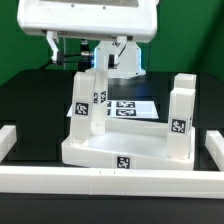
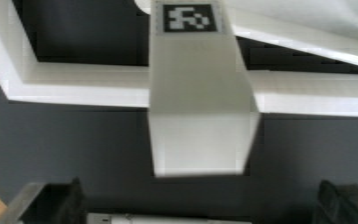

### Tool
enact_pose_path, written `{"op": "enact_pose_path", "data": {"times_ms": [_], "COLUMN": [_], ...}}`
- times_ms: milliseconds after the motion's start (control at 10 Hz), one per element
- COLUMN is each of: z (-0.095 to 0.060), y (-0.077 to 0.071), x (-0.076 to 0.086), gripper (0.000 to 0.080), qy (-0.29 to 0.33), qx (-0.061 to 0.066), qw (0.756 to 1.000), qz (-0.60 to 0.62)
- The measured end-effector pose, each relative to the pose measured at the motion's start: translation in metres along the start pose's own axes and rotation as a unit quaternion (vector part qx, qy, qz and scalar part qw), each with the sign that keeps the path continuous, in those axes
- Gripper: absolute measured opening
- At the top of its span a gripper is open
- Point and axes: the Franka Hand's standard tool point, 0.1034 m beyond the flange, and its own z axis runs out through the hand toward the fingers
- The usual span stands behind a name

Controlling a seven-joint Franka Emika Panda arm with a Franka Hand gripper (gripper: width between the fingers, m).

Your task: Assemble desk

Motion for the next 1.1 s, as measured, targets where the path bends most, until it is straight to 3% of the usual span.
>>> {"op": "enact_pose_path", "data": {"times_ms": [200, 300, 400, 500, 600, 700, 800, 1000, 1100], "z": [0.002, 0.005, 0.010, 0.010, 0.012, 0.014, 0.016, 0.017, 0.017], "y": [-0.004, 0.001, -0.008, -0.013, -0.012, -0.016, -0.017, -0.011, -0.008], "x": [-0.002, -0.004, -0.014, -0.010, -0.008, -0.016, -0.014, -0.008, -0.006], "gripper": [0.0649, 0.0649, 0.0649, 0.0649, 0.0649, 0.0649, 0.0649, 0.0649, 0.0649], "qy": [-0.018, -0.020, -0.075, -0.110, -0.124, -0.169, -0.203, -0.221, -0.219], "qx": [0.010, 0.008, 0.033, 0.048, 0.052, 0.068, 0.074, 0.074, 0.068], "qw": [1.000, 1.000, 0.997, 0.993, 0.991, 0.983, 0.976, 0.972, 0.973], "qz": [0.002, 0.003, 0.018, 0.021, 0.018, 0.018, 0.012, 0.002, -0.009]}}
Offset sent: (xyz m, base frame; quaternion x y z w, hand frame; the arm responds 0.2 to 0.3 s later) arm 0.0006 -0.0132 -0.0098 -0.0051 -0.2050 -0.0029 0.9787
